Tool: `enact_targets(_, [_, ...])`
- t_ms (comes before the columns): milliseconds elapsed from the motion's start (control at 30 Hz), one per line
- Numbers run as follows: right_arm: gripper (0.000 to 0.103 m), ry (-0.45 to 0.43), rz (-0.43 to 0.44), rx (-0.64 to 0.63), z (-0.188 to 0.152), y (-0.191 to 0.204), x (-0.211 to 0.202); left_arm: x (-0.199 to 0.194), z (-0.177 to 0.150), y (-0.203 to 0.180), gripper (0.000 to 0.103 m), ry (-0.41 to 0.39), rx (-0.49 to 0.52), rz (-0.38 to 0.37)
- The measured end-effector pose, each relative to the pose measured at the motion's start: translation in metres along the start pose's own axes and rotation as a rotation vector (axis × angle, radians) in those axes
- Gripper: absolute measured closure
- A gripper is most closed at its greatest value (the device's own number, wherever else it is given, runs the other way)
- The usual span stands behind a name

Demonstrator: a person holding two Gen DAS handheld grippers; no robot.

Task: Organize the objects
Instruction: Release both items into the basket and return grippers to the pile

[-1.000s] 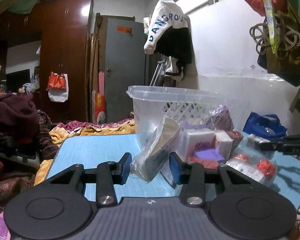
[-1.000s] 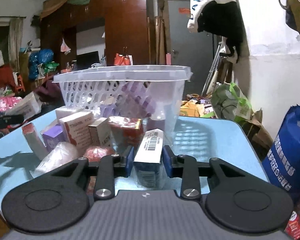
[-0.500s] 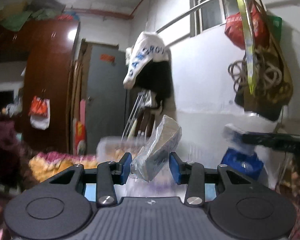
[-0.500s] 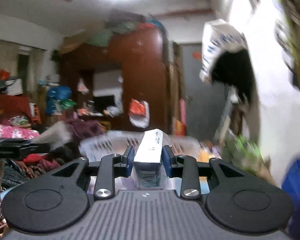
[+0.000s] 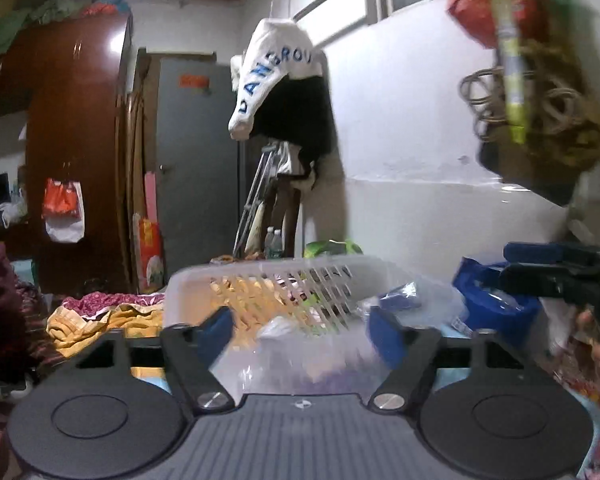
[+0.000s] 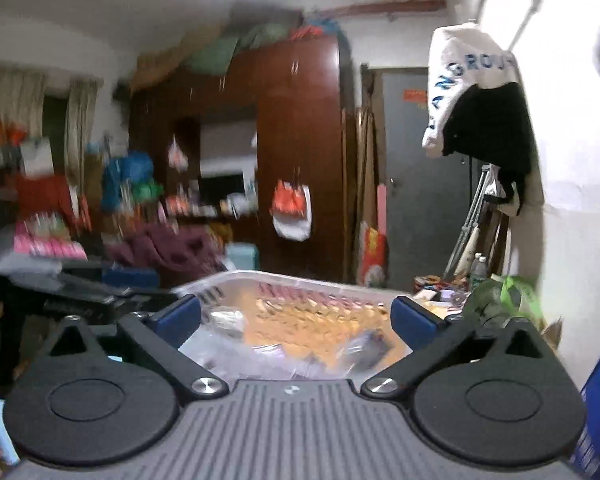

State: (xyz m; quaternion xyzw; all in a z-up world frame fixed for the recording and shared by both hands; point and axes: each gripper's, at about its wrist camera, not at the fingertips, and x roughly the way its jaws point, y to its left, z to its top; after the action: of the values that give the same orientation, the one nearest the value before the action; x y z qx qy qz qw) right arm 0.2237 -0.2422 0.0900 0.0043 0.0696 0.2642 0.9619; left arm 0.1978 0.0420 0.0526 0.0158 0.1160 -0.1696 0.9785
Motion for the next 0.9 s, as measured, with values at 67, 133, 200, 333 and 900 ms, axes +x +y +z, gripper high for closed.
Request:
enact_targets(67, [0.000,0.040,-0.022,0.038,-0.027,-0.001,-0.015,-0.020,-0.028,-0.005,0.013,0.004,-0.010,0.032])
enact_targets(133, [0.000,0.119,-0.023,0.055,-0.055,0.000,-0.019,-0.035,-0.056,-0.010,0.013,0.000,-0.031,0.073])
enact_targets(200, [0.000,0.168,0.006,0.094,-0.079,0.003,-0.022,-0.047,-0.071,-0.013,0.013,0.000,-0.026,0.085])
enact_targets(333, [0.000,0.210,0.041,0.102,-0.101,0.017,-0.022,-0.057,-0.082,-0.020,0.013,0.002,-0.019,0.089])
enact_targets(900, [0.039,0.274,0.070,0.039,-0.118,0.035,-0.017,-0.025,-0.100,-0.033,0.048,0.128,0.016,0.090])
